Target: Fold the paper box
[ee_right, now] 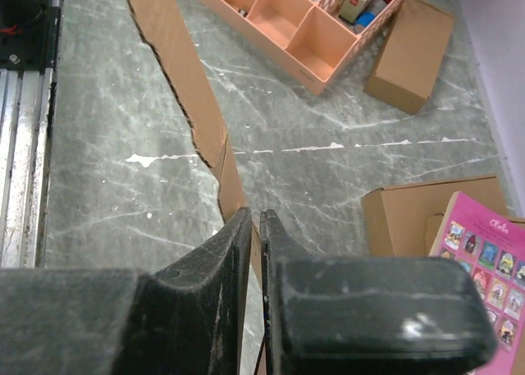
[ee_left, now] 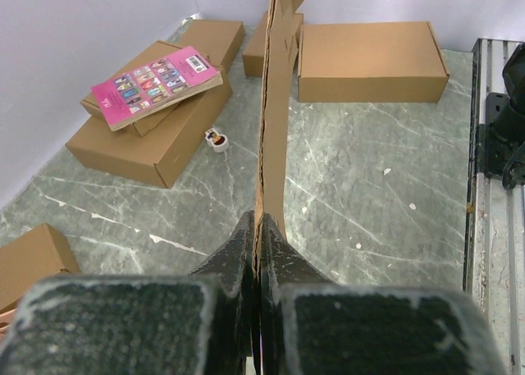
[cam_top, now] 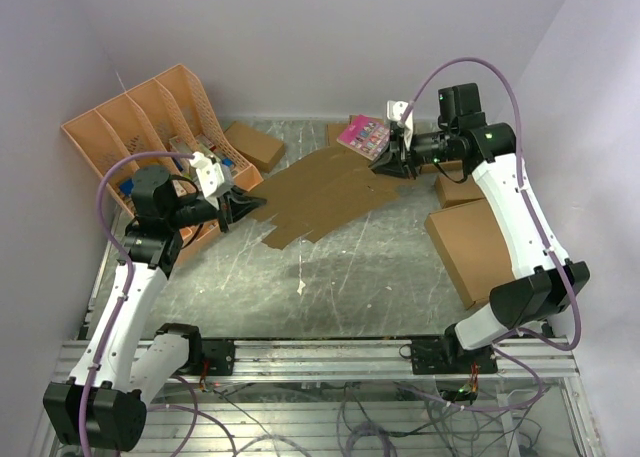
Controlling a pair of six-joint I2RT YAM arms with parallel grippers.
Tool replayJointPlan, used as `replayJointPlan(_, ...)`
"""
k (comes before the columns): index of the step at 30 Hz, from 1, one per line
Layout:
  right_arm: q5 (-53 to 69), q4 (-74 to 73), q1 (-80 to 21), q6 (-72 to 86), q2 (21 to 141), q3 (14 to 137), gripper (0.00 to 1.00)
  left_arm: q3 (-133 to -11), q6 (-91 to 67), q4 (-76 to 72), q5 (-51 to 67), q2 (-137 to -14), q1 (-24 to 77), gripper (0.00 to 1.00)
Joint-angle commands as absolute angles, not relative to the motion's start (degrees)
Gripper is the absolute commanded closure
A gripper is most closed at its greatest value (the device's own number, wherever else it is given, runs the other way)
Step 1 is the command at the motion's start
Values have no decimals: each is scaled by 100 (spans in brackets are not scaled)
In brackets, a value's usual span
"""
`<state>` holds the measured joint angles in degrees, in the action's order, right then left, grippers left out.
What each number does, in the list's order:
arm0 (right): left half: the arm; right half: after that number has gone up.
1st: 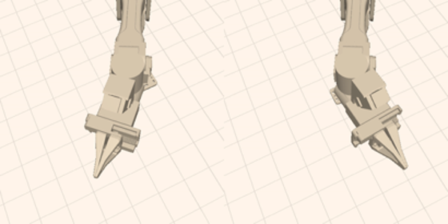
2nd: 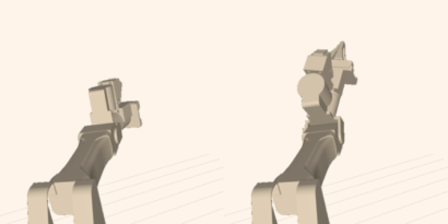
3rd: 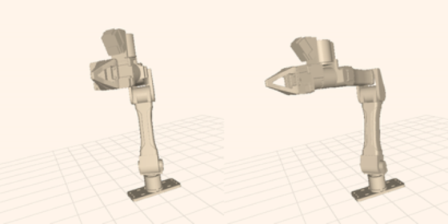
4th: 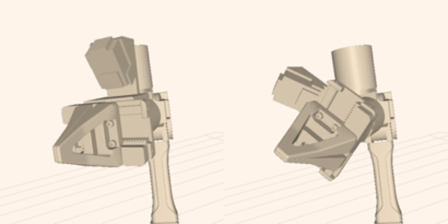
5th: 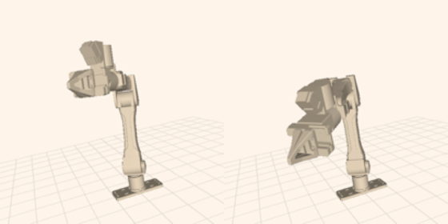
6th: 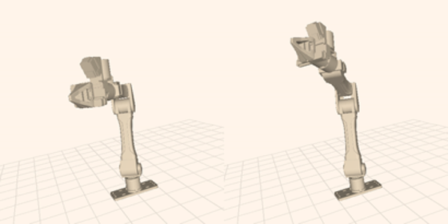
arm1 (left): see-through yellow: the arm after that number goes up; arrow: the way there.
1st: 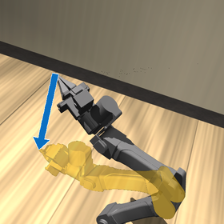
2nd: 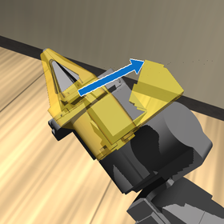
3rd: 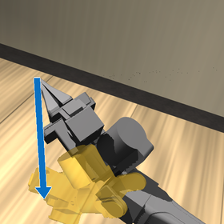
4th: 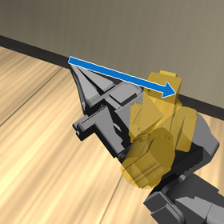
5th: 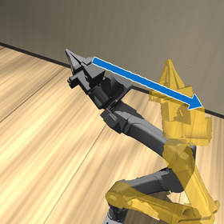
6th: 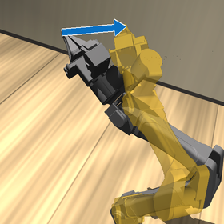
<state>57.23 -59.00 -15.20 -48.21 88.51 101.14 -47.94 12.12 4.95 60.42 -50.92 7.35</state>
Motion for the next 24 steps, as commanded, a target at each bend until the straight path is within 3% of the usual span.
replayJointPlan(1,5847,-5948,-1603,-4984,8672,9928,89,-4909,1066,85,6246,-5080,770,93)
replayJointPlan(5,5943,-5967,-1680,-5002,8675,9881,88,-4925,1075,109,6252,-5083,769,93)
replayJointPlan(11,6107,-5949,-1758,-4974,8639,9826,76,-4944,1113,156,6245,-5098,773,93)
replayJointPlan(24,6442,-6451,-1792,-4998,8845,10079,73,-5022,1397,480,6018,-5055,773,93)
